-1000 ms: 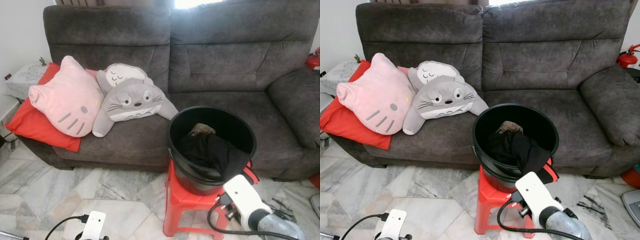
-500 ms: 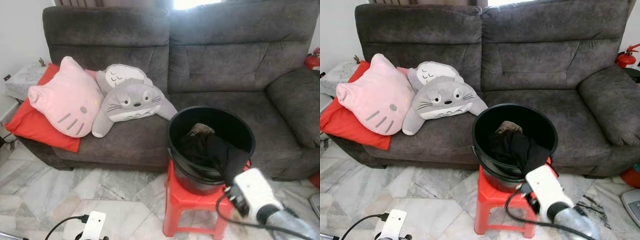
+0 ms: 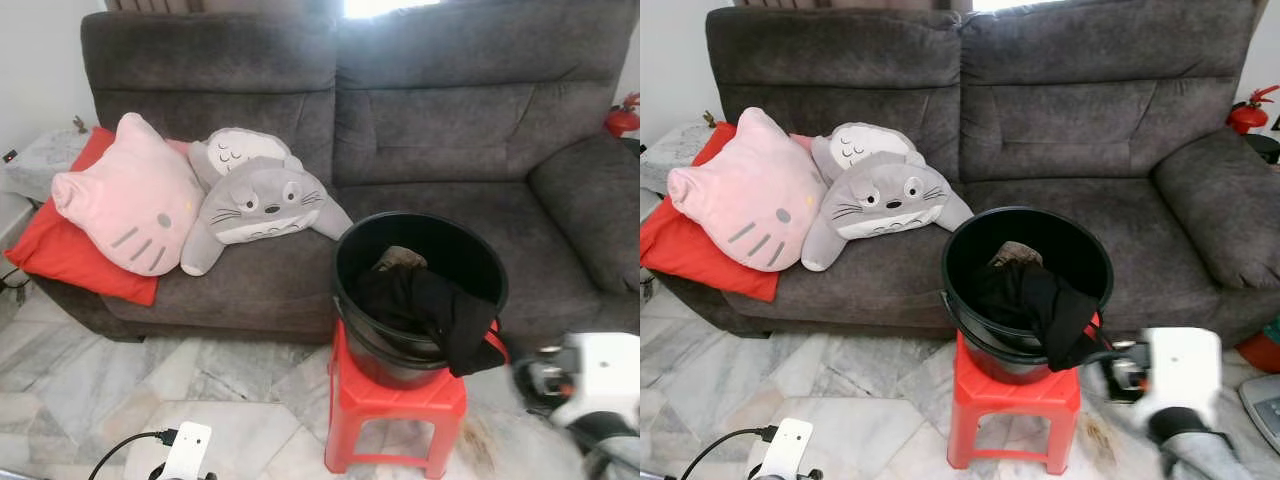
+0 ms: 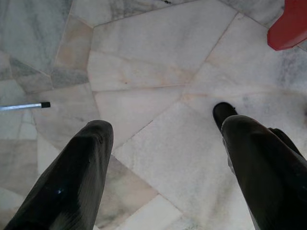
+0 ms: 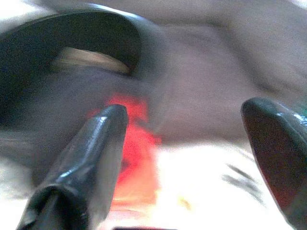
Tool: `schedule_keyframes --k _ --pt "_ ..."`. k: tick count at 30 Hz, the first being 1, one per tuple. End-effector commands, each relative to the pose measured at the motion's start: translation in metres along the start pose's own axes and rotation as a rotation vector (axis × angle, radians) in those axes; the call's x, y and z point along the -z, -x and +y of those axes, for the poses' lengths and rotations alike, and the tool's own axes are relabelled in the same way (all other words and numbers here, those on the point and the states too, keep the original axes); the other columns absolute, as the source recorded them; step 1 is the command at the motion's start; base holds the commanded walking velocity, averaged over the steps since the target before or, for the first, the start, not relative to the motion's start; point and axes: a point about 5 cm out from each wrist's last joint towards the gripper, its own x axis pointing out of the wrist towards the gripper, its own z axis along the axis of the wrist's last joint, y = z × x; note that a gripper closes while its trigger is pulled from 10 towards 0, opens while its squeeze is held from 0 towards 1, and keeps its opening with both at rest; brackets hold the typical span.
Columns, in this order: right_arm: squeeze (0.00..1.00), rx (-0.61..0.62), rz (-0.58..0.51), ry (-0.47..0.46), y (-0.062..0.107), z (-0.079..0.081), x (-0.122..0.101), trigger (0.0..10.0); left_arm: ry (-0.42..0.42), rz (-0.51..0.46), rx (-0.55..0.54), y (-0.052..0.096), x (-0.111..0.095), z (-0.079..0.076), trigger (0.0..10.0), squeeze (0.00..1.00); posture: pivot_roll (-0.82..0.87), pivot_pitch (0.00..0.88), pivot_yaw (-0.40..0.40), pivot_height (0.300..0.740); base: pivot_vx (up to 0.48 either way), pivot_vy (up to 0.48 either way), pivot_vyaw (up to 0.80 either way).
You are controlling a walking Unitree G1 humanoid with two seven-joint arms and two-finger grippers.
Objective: Hang hanger
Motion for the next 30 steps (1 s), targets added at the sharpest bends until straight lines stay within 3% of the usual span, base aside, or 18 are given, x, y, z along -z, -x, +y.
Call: schedule_keyframes --k 1,4,5,10,13,19,30 --pt "0.0 0.056 0.049 -0.03 -0.003 -0.01 0.012 10.0 -0.016 0.012 -0.009 0.0 0.002 0.004 10.0 0.0 -0.33 0.0 0.071 0.74 0.0 0.0 0.0" --pt "0.0 -0.022 -0.011 -0.05 -0.01 0.0 0.007 10.0 -0.01 0.012 -0.008 0.0 0.002 0.004 10.0 0.0 -0.32 0.0 0.071 0.74 0.0 0.0 0.0" --pt "0.0 -0.085 -0.069 -0.063 -0.013 0.011 -0.001 10.0 0.005 0.008 -0.008 0.0 0.002 0.004 10.0 0.0 -0.32 0.0 0.072 0.74 0.0 0.0 0.0" --pt "0.0 -0.177 -0.189 -0.083 -0.015 0.036 -0.017 10.0 0.044 -0.001 0.001 0.0 0.002 0.003 10.0 0.0 -0.31 0.0 0.071 0.74 0.0 0.0 0.0" --pt "0.0 -0.203 -0.253 -0.088 -0.013 0.043 -0.025 10.0 0.044 -0.004 0.001 0.0 0.002 0.003 10.0 0.0 -0.31 0.0 0.072 0.74 0.0 0.0 0.0" --pt "0.0 -0.236 -0.307 -0.103 -0.011 0.047 -0.03 10.0 0.022 -0.009 0.011 0.0 0.001 0.003 10.0 0.0 -0.31 0.0 0.072 0.74 0.0 0.0 0.0" --pt "0.0 -0.283 -0.303 -0.1 -0.012 0.058 -0.025 10.0 0.01 -0.009 0.016 0.0 0.001 0.002 10.0 0.0 -0.31 0.0 0.067 0.74 0.305 0.0 0.0"
